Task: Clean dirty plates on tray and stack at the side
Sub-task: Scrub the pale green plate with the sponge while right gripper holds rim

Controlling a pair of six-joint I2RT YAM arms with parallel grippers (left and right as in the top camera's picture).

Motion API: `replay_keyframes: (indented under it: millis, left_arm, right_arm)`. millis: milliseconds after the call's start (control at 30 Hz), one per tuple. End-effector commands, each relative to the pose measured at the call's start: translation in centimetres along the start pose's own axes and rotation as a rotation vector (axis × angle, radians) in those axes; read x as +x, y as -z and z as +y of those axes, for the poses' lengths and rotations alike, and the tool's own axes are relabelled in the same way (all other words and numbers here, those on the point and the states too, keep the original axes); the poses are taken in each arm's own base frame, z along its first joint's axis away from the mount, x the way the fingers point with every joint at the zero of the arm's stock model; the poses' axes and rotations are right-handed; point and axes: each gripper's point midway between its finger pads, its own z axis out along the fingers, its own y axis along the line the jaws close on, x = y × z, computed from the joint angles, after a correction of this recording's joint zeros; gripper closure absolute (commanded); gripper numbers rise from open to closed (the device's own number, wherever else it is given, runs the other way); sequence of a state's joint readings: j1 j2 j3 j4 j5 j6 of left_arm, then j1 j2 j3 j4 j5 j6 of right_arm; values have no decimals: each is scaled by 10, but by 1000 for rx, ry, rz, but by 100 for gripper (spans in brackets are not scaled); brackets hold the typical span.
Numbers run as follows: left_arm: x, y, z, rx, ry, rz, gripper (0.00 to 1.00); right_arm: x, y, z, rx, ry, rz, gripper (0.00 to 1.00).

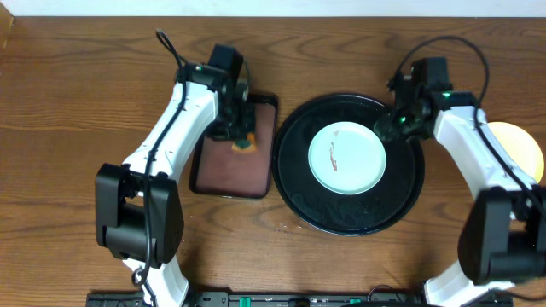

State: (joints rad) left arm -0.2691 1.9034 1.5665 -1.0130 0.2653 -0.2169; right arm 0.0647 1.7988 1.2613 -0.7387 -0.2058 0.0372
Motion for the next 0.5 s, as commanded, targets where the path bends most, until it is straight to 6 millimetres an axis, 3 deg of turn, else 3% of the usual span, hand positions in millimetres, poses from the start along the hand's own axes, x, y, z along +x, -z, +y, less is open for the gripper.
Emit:
replay_keyframes:
  millis: [0, 133, 333, 467]
  left_arm:
    - [-11, 25, -41, 146, 17, -49, 92]
    - [-16, 25, -73, 232, 15, -77, 93]
    - [-22, 22, -130, 306, -46, -160, 93]
    - [-19, 11, -160, 340, -60, -169, 93]
  right_arm:
    - [18, -23, -8, 8, 27, 85, 63]
    - [34, -38, -11, -1, 48, 161, 68]
    - [40, -45, -13, -1, 37, 190, 92]
    - [51, -49, -22, 48, 0, 212, 94]
